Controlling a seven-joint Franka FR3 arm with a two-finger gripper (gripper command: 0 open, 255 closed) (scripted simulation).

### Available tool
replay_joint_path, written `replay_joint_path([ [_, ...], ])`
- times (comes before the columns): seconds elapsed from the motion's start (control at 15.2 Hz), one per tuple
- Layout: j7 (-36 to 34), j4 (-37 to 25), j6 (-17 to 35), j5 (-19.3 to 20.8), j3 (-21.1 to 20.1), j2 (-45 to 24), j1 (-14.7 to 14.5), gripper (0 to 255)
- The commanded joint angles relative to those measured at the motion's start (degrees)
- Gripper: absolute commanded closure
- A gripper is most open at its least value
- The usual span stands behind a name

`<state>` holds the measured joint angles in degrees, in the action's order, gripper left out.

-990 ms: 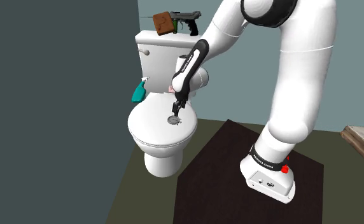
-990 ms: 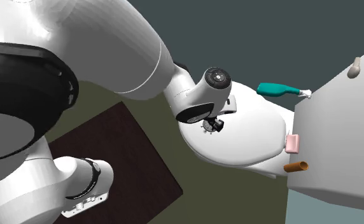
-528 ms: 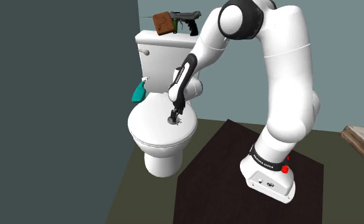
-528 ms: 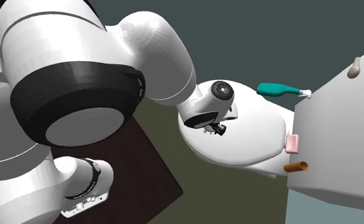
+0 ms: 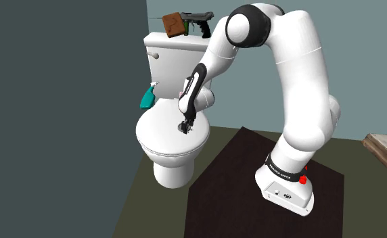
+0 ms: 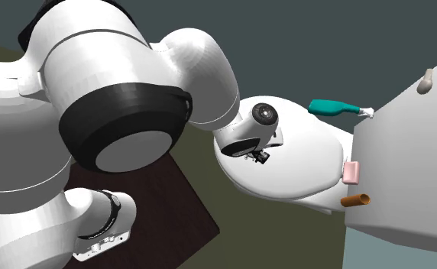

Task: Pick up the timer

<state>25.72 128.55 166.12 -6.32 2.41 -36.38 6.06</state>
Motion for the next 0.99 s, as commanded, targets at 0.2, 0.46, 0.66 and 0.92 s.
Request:
replay_joint_path([
  [0.2, 0.0, 0.0, 0.1, 0.0, 0.0, -0.1, 0.0, 255],
  [0.46, 0.0, 0.0, 0.2, 0.0, 0.0, -0.2, 0.0, 255],
  [0.66, -0.2, 1.0, -1.3, 0.2, 0.3, 2.3, -0.3, 255],
  [0.92, -0.4, 2.1, -3.5, 0.5, 0.8, 5.6, -0.7, 255],
])
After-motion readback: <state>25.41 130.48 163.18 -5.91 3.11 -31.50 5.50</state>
